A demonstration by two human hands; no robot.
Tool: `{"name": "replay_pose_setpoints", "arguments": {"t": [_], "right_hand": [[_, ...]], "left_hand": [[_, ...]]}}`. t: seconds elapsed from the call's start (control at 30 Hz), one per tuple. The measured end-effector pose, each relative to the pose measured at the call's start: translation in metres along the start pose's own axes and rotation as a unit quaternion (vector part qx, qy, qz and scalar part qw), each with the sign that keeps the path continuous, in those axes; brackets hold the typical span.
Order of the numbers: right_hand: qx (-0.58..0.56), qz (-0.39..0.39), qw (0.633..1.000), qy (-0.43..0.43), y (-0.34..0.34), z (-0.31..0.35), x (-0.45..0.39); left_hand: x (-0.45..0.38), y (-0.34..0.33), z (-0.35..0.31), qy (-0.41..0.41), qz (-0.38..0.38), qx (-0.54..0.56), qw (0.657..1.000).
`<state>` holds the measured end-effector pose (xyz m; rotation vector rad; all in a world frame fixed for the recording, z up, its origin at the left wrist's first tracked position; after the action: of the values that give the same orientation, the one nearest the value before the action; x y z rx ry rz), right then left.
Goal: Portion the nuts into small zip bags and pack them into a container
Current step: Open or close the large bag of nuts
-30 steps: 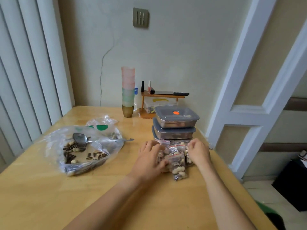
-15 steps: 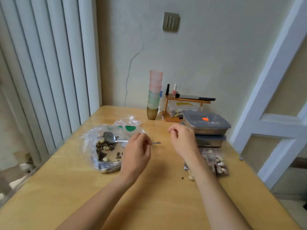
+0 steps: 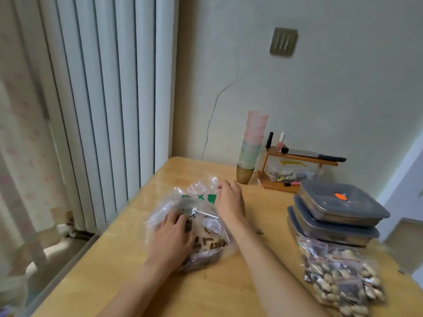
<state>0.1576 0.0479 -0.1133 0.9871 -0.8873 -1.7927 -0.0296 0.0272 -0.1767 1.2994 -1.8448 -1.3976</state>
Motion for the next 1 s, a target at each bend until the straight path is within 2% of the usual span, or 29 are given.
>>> {"name": "replay_pose_setpoints", "arguments": {"t": [0.1,0.27,0.5,0.6,0.73,0.77,0.83,0.87,0.9,1.0], "right_hand": [[0.014,0.078,0.997,0.026,-0.010,0.006,-0.034],[0.015,0.204,0.979,0.005,-0.036,0.005,-0.061],[-0.035,0.136,0.990,-0.022,-0.039,0.006,-0.054],[-0.042,0.106,0.993,-0.008,-0.017,0.016,-0.042],[-0.152,0.097,0.984,0.010,0.018,0.029,-0.002],[-0.218,0.118,0.969,0.007,0.026,0.033,0.012],[-0.362,0.186,0.914,-0.007,0.036,0.039,0.040],[-0.401,0.217,0.890,-0.017,0.039,0.041,0.053],[-0.412,0.244,0.878,-0.025,0.040,0.042,0.062],[-0.404,0.297,0.864,-0.029,0.043,0.044,0.077]], "left_hand": [[-0.003,-0.001,0.001,-0.013,-0.007,-0.005,1.000],[-0.004,0.002,0.002,-0.017,0.000,0.006,1.000],[-0.002,0.015,0.000,-0.008,-0.011,0.056,0.998],[-0.002,0.021,-0.003,-0.011,-0.029,0.131,0.991],[0.002,0.040,-0.013,-0.030,-0.087,0.339,0.936],[0.004,0.045,-0.014,-0.022,-0.082,0.396,0.914],[0.006,0.051,-0.015,-0.014,-0.031,0.535,0.844],[0.007,0.053,-0.016,-0.020,0.002,0.590,0.807],[0.007,0.054,-0.016,-0.030,0.025,0.617,0.786],[0.011,0.052,-0.017,-0.045,0.036,0.623,0.780]]}}
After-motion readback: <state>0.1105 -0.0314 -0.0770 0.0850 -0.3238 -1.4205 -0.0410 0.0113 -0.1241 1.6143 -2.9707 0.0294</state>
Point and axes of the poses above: each hand's wrist, its own x-axis away from the middle knuckle, its own y-axis out of the back of the hand, z = x × y, the point moved 1 cm from there along -x, towards the middle knuckle, and after that the axes turned 12 degrees about z, right-handed, at the moved point
